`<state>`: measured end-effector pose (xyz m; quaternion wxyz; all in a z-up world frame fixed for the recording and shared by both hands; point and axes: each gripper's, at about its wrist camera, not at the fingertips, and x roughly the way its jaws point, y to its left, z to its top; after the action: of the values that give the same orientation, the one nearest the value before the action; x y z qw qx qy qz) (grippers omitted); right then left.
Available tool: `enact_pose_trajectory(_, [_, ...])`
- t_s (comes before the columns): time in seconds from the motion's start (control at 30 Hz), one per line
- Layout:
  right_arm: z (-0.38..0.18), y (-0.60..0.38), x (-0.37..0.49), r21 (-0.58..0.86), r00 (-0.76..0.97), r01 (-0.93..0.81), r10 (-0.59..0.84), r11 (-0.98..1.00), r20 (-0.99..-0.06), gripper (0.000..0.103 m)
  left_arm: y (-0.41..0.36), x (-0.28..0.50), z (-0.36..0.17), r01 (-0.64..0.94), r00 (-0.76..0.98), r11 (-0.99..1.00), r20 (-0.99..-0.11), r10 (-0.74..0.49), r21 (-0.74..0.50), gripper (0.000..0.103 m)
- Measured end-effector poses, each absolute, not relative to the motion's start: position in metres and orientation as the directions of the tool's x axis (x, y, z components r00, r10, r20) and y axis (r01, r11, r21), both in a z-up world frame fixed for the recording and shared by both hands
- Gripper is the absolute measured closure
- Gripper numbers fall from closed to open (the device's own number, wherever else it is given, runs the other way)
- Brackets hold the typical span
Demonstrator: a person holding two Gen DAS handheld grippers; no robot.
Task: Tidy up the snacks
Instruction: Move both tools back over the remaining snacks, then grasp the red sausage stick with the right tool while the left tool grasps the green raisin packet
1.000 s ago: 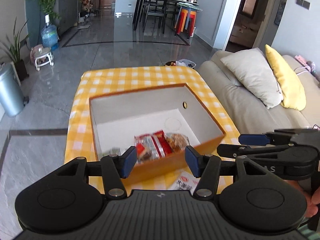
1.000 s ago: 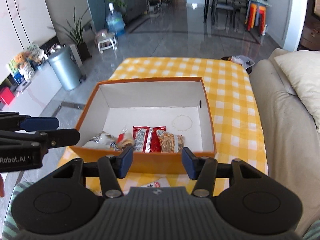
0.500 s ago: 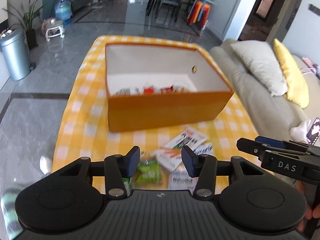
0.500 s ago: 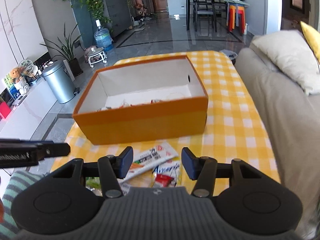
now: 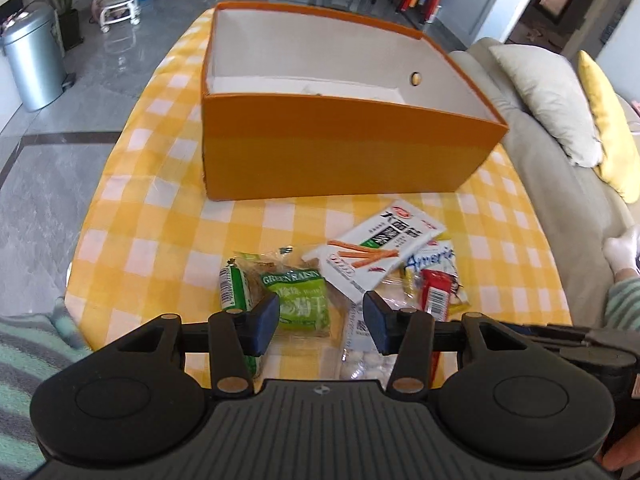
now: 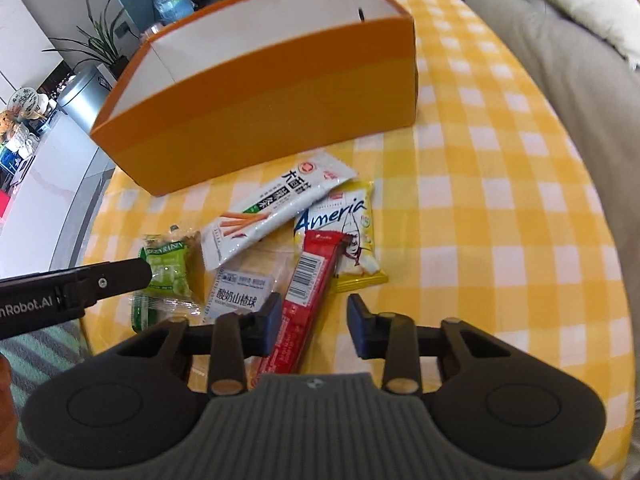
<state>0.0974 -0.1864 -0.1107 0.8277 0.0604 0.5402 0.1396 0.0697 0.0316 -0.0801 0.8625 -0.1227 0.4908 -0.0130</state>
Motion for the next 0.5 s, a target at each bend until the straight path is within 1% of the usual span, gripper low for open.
enact_pose_trajectory(0.1, [-0.117, -0.183, 0.102, 0.27, 0.356, -0.161, 0.311, 0.949, -0.881, 0.076, 0.033, 0.079, -0.087, -0.108, 0.504, 0.966, -0.85, -0.15, -0.235, 0.047])
enact_pose_trajectory(0.33, [-0.129, -0.18, 0.11, 0.273, 0.328, -0.158, 0.311, 0.949, -0.892, 0.076, 0.021, 0.092, -0.102, -0.112, 0.46, 0.984, -0.885, -0.07, -0.137, 0.046])
enact_pose_trajectory(0.5, [-0.135, -0.179, 0.113, 0.293, 0.313, -0.161, 0.33, 0.943, -0.891, 0.075, 0.019, 0.098, -0.11, -0.119, 0.443, 0.987, -0.895, -0.041, -0.105, 0.045])
